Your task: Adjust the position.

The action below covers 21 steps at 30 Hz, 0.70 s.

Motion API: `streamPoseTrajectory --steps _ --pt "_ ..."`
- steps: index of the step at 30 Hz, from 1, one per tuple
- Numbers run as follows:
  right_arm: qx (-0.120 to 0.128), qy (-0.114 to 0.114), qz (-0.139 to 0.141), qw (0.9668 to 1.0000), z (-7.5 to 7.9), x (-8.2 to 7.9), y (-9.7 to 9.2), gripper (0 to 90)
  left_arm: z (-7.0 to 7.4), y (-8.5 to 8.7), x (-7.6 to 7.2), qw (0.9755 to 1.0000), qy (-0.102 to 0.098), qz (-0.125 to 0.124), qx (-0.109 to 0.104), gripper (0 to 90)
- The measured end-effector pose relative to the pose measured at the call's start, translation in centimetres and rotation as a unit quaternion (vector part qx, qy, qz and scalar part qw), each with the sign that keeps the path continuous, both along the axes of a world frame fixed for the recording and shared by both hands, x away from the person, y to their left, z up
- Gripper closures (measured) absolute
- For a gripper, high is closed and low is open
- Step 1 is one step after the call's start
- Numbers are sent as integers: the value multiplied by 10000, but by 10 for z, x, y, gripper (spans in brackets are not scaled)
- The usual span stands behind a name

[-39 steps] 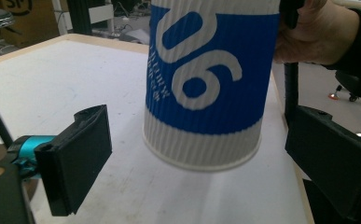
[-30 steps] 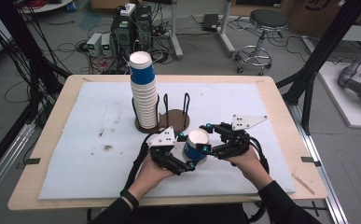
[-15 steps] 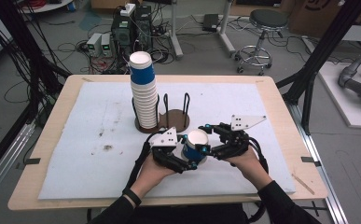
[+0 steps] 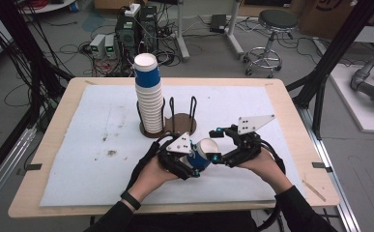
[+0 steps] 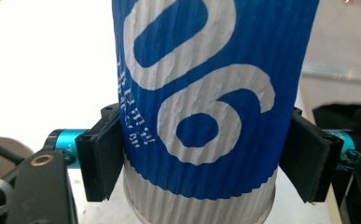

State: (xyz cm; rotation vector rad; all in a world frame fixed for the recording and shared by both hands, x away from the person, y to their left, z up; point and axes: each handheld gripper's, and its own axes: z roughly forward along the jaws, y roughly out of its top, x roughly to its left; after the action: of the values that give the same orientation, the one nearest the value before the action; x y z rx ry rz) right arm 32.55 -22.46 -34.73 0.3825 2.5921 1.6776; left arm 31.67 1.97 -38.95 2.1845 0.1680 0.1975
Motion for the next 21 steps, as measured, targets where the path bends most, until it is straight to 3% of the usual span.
streamPoseTrajectory --steps 3,6,7,8,10,13,15,16,17,21 --pt "-358 47 73 9993 -3 -2 7 208 1 -4 -2 9994 -86 42 324 235" --pt "-712 52 81 9974 -9 -2 13 222 2 -5 -3 9995 -100 63 291 236" --pt "-839 -2 68 9965 -10 -2 13 286 2 -5 -4 9996 -109 77 267 235" --pt "-853 -5 87 9963 -11 -2 14 289 2 -4 -4 9995 -166 83 258 235" --pt "-757 -65 88 9971 -11 -1 12 291 3 -2 -4 9995 -288 81 98 210" --pt "-358 97 38 9993 -9 3 4 293 4 5 -3 9981 -329 116 -513 162" --pt "-96 183 7 9998 -8 6 -2 295 4 10 -2 9951 -306 187 -924 122" --pt "44 215 -19 9998 -8 6 -5 295 4 12 -2 9924 -276 275 -1165 98" --pt "197 232 -31 9995 -7 7 -8 295 3 16 -1 9880 -159 322 -1503 71" --pt "746 268 -53 9968 -4 8 -15 296 0 23 3 9744 185 317 -2217 66"
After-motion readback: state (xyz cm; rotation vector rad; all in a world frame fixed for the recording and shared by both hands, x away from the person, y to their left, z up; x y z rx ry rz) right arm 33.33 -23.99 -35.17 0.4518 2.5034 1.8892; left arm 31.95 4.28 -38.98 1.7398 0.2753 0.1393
